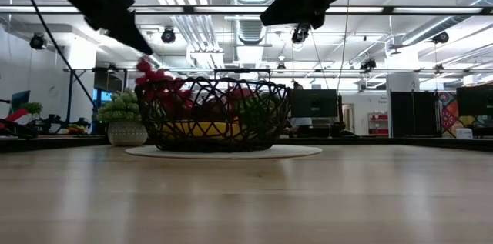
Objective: Build produce basket
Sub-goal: Put the red grapes into the wire basket
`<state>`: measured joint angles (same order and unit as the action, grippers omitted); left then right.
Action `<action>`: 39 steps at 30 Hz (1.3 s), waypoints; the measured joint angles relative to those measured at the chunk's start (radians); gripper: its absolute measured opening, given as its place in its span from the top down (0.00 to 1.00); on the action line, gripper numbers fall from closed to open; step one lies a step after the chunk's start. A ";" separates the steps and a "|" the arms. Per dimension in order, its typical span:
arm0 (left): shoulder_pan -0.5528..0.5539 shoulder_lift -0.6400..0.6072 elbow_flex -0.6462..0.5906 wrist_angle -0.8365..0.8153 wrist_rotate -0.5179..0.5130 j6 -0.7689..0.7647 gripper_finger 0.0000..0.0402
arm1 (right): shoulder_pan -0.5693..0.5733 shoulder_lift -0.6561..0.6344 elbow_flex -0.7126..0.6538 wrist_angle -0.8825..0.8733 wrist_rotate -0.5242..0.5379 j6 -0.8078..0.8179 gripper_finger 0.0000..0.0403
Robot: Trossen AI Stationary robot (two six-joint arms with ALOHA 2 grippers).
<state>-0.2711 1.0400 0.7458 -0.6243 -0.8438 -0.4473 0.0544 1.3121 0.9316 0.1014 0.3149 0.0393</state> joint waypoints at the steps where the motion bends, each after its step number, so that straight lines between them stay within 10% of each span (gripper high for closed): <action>1: 0.007 -0.003 -0.001 0.028 -0.011 0.034 1.00 | 0.000 0.000 -0.001 0.001 0.000 0.004 0.83; 12: 0.029 -0.015 0.001 0.224 0.014 0.262 1.00 | 0.003 0.000 -0.002 -0.041 0.000 0.031 0.82; 21: 0.028 -0.093 0.003 -0.110 0.626 0.114 1.00 | 0.002 0.000 -0.004 -0.100 0.000 0.039 0.84; 31: 0.037 -0.021 -0.087 -0.214 0.322 -0.044 1.00 | 0.002 0.000 -0.004 -0.096 0.000 0.028 0.83; 39: 0.036 0.000 -0.070 -0.157 0.285 -0.036 1.00 | 0.002 0.000 -0.004 -0.096 0.000 0.031 0.84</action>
<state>-0.2348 1.0397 0.6759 -0.7811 -0.5583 -0.4831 0.0566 1.3121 0.9279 0.0055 0.3153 0.0708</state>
